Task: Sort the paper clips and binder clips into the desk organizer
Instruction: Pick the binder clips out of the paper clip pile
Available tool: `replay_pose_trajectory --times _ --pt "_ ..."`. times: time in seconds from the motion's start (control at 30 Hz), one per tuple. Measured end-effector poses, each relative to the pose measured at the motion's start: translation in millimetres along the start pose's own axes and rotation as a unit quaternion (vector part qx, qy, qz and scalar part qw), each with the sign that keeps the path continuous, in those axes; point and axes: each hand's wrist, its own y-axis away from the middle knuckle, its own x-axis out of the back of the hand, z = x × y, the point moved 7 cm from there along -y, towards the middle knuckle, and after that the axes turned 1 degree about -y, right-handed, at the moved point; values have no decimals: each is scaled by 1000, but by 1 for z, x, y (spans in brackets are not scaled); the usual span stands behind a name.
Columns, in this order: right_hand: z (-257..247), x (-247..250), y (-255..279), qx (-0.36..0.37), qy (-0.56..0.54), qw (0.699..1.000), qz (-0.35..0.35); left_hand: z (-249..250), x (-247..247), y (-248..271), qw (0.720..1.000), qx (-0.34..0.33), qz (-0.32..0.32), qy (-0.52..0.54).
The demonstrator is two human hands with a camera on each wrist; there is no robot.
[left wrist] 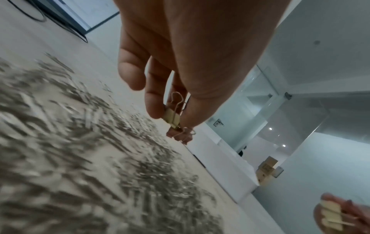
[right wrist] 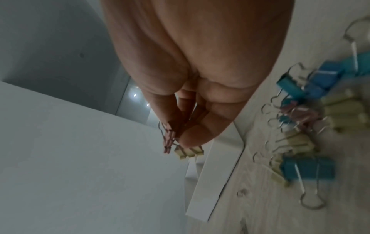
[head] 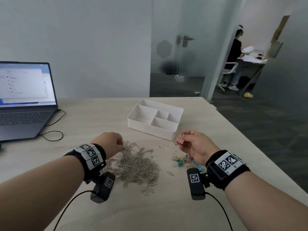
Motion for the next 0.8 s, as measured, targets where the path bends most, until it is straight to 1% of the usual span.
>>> replay_pose_trajectory --times 0.1,0.17,0.23,0.3,0.37,0.47,0.57,0.7,0.73,0.8 --pt "-2 25 3 -10 -16 999 26 32 0 -3 997 -26 4 67" --pt "-1 42 5 -17 -13 999 44 60 -5 -2 993 -45 -9 104" --pt "1 57 7 -18 0 998 62 89 -12 1 991 -66 -23 117" --pt "0 71 9 -8 46 995 83 118 -20 6 986 -89 -44 132" --pt "0 82 9 4 118 988 95 144 -33 12 982 -109 -74 137" --pt "2 96 7 13 227 968 109 173 -52 16 976 -134 -109 135" --pt "5 100 5 20 284 953 106 189 -67 19 973 -141 -127 128" --pt "12 95 7 26 283 955 89 193 -77 21 967 -132 -138 167" --pt "11 94 9 33 301 949 90 190 -78 22 964 -127 -140 185" --pt "8 92 11 52 361 926 98 183 -74 23 957 -124 -140 220"
